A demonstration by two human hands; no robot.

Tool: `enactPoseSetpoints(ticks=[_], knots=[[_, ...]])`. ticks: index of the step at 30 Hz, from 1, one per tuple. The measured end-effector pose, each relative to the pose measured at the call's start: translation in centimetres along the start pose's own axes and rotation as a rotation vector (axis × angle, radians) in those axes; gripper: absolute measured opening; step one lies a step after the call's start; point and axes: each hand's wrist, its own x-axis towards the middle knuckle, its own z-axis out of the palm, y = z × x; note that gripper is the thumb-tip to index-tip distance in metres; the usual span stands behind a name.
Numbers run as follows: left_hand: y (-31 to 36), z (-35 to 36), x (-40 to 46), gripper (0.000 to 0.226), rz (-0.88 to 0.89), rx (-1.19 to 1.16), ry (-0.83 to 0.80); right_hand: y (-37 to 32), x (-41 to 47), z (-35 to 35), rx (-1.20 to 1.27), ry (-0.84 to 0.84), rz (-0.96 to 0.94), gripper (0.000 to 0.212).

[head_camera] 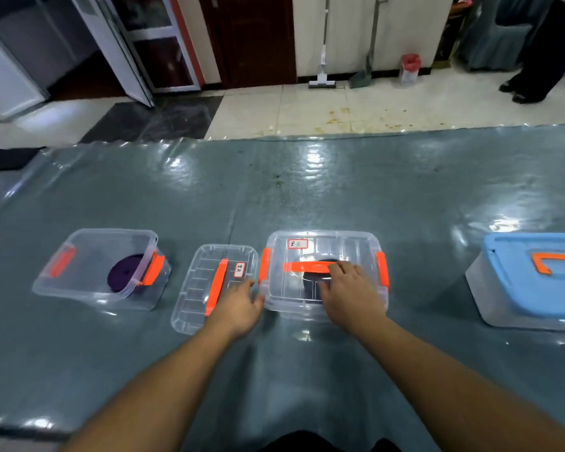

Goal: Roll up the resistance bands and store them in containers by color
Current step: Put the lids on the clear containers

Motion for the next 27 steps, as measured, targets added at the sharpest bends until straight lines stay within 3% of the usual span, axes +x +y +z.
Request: enactPoseSetpoints(ticks=[14, 21, 27], knots=[[-11.9, -1.6, -7.6, 0.042, -0.214, -0.028, 0.028, -12.6, -1.7, 5.9, -0.084, -0.106, -0.375, 0.045], [-19.8, -3.7, -7.7, 0.05, -0.228, -0.025, -0.002, -19.8, -1.5, 10.9, -0.138, -0.221, -0.362, 0.047], [-27.6, -5.8, -6.7, 0.049, -0.189, -0.026, -0.061, -25.8, -1.2, 15.6, -0.158, -0.301, -0.15, 0.045]])
